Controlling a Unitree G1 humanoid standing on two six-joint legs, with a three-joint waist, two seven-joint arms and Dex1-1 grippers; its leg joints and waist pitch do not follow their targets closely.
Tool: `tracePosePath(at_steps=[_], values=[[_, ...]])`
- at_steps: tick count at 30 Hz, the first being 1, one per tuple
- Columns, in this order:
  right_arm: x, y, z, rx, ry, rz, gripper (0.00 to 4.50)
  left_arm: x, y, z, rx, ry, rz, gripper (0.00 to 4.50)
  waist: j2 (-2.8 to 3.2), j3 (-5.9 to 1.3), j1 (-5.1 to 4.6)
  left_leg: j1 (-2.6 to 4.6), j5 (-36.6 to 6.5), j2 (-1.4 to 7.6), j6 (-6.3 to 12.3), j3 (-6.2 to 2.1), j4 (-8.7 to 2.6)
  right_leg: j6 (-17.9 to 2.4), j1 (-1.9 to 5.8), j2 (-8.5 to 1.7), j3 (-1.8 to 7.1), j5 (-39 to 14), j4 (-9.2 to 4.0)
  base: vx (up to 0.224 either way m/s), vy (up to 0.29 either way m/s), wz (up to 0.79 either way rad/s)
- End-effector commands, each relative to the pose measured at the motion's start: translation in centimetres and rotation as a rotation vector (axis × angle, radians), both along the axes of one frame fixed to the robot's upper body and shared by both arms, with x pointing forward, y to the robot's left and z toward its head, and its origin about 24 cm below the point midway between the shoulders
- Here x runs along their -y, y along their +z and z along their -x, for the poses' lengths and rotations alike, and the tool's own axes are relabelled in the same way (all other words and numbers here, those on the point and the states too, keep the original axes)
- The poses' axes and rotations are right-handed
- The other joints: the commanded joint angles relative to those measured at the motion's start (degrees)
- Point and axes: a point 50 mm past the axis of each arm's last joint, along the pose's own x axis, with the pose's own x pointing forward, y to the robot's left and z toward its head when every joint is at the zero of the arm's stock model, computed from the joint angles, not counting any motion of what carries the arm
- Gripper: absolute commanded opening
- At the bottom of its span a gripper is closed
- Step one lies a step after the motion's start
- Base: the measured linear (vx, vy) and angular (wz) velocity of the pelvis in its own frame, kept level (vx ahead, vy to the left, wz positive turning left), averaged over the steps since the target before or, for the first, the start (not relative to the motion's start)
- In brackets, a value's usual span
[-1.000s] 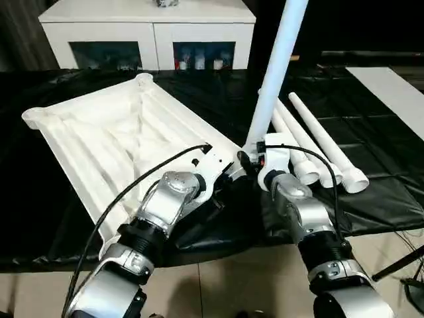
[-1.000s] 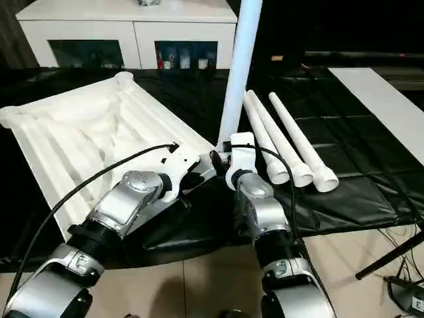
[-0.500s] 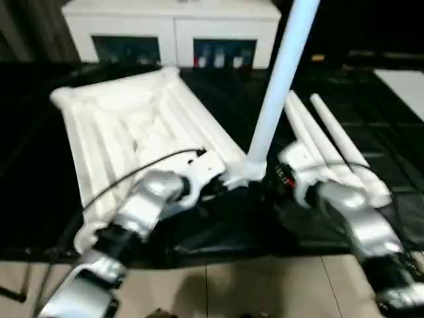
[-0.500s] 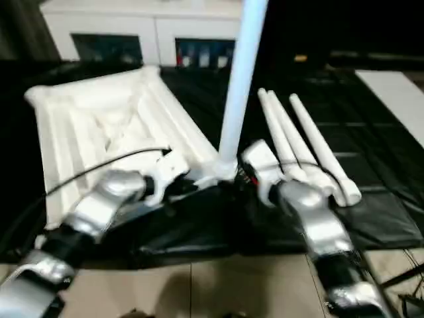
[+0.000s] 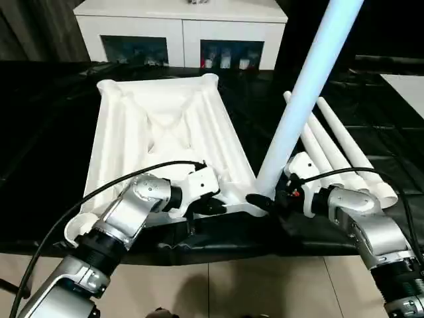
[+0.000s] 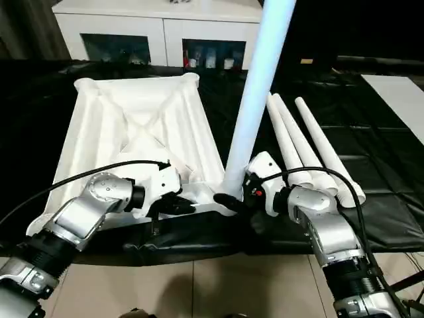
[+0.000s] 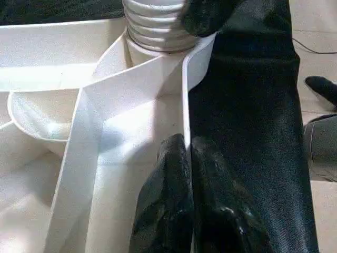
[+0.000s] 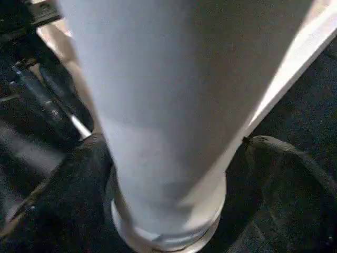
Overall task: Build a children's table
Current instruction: Rotate leg to tighten
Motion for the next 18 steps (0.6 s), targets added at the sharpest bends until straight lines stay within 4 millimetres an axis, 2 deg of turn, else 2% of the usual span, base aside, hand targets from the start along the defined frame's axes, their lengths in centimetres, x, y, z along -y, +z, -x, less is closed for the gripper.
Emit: tracePosePath(at_steps=[1,7,12,16,17,18], values=[[0.37,-0.26,0.29,-0.017,0.010,0.019,3.83,0.81,1.34,0.09,0.059,-0.057,0.029,0.00,-0.15,-3.90,-0.02,0.97,-16.54,3.22,1.00,-1.35,-4.64,-10.56,2.63,-3.80,2.94,-20.74,-4.03,0.000,0.000,0.00],[0.58,-0.60,0.57,-0.030,0.034,0.053,3.33,0.65,1.21,0.07,0.058,-0.054,0.020,0.00,-0.14,-4.08,-0.03,0.89,-14.88,3.22,1.63,-1.26,-4.50,-11.51,2.77,-3.71,2.96,-17.82,-3.71,0.000,0.000,0.00],[0.40,-0.69,0.45,-0.031,0.031,0.049,2.90,0.61,1.17,0.07,0.056,-0.053,0.018,0.00,-0.11,-4.03,-0.04,0.88,-15.06,3.23,1.77,-1.31,-4.47,-11.11,2.71,-3.73,2.88,-19.33,-3.87,0.000,0.000,0.00],[0.16,-0.58,0.17,-0.028,0.001,0.007,2.76,0.61,1.18,0.04,0.055,-0.052,0.019,0.00,-0.11,-4.01,-0.16,0.87,-15.83,3.20,1.51,-1.37,-4.52,-10.87,2.70,-3.77,2.84,-20.16,-3.97,0.000,0.000,0.00],[-0.15,-0.57,-0.40,-0.026,-0.072,-0.060,2.72,0.67,1.15,-0.20,0.047,-0.014,0.034,0.00,-0.12,-3.99,-0.22,0.91,-15.97,3.20,1.44,-1.37,-4.54,-10.84,2.62,-3.78,2.84,-20.47,-4.00,0.000,0.000,0.00],[-0.15,-0.57,-0.40,-0.026,-0.072,-0.060,2.72,0.67,1.15,-0.20,0.047,-0.014,0.034,0.00,-0.10,-3.94,-0.28,0.89,-16.09,3.20,1.35,-1.37,-4.55,-10.89,2.58,-3.78,2.83,-20.67,-4.05,0.000,0.000,0.00]])
